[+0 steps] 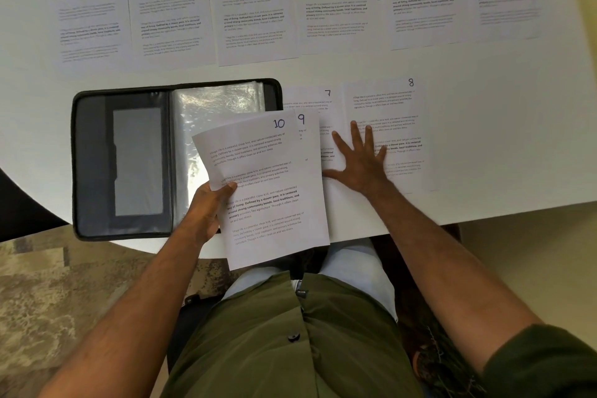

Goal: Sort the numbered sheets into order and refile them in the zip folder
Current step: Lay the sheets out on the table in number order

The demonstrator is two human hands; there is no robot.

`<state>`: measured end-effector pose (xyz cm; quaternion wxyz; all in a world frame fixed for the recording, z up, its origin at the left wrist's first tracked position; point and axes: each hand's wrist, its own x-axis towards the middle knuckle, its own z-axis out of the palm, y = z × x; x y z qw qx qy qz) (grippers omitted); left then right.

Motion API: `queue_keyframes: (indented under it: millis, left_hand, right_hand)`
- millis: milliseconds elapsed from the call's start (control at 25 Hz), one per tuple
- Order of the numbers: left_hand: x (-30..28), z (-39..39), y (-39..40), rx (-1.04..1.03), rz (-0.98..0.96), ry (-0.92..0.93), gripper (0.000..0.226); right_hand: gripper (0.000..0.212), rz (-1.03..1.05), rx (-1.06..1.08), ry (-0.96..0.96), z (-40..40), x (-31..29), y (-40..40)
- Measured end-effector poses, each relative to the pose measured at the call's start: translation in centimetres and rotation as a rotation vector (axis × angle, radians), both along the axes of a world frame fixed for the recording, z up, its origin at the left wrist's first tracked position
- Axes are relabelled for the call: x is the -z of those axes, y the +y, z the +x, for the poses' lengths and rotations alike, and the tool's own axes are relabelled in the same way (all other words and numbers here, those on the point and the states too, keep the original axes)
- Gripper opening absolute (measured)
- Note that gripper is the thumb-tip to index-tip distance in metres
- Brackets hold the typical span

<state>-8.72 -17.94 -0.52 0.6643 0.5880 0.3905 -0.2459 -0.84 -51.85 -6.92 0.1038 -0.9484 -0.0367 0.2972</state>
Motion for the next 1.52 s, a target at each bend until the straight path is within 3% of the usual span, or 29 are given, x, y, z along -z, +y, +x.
queue_keyframes:
  millis: [120,800,880,1000,1120,1240,1320,1440,1520]
  left_hand:
    - [-0.1,0.3,-0.4,0.006,0.003,-0.003,0.034]
    - [-0.3,1.6,-1.1,-0.03,-0.005,-0.009,0.028]
    - [-0.2,1.8,-1.2,-0.028,-0.002,-0.008,0.029]
    - [-0.3,2.1,-1.7,-0.03,-0.034,-0.019,0.031]
    - [-0.6,2.4,-2.7,-0.025,-0.088,-0.019,0.033]
    - [-0.6,2.9,-4.3,0.001,-0.145,-0.004,0.035]
    - [-0.8,3.4,-5.7,0.03,-0.177,-0.005,0.034]
    - [-0.8,4.6,-7.9,0.058,-0.188,-0.003,0.034]
    - [-0.7,5.7,-9.5,0.07,-0.174,-0.005,0.033]
  right_hand:
    - [0.116,-0.057,-0.016,0.024,-0.6,0.7,0.4]
    - [0.124,-0.015,-0.016,0.078,1.0,-0.4,0.0]
    - [0.106,0.063,0.067,-0.069,0.5,-0.8,0.0]
    - [0.058,0.349,0.321,-0.367,-1.0,-2.1,0.2]
    - [0.038,0.64,0.645,-0.161,-2.1,-5.0,1.5]
    - [0.041,0.859,0.935,0.14,-2.9,-5.5,1.3]
    - [0.046,0.88,0.984,0.151,-3.4,-5.5,0.3]
    - [0.027,0.902,1.056,0.05,-3.6,-5.6,-2.3]
    - [0.03,0.88,1.091,-0.014,-3.1,-6.0,-4.7]
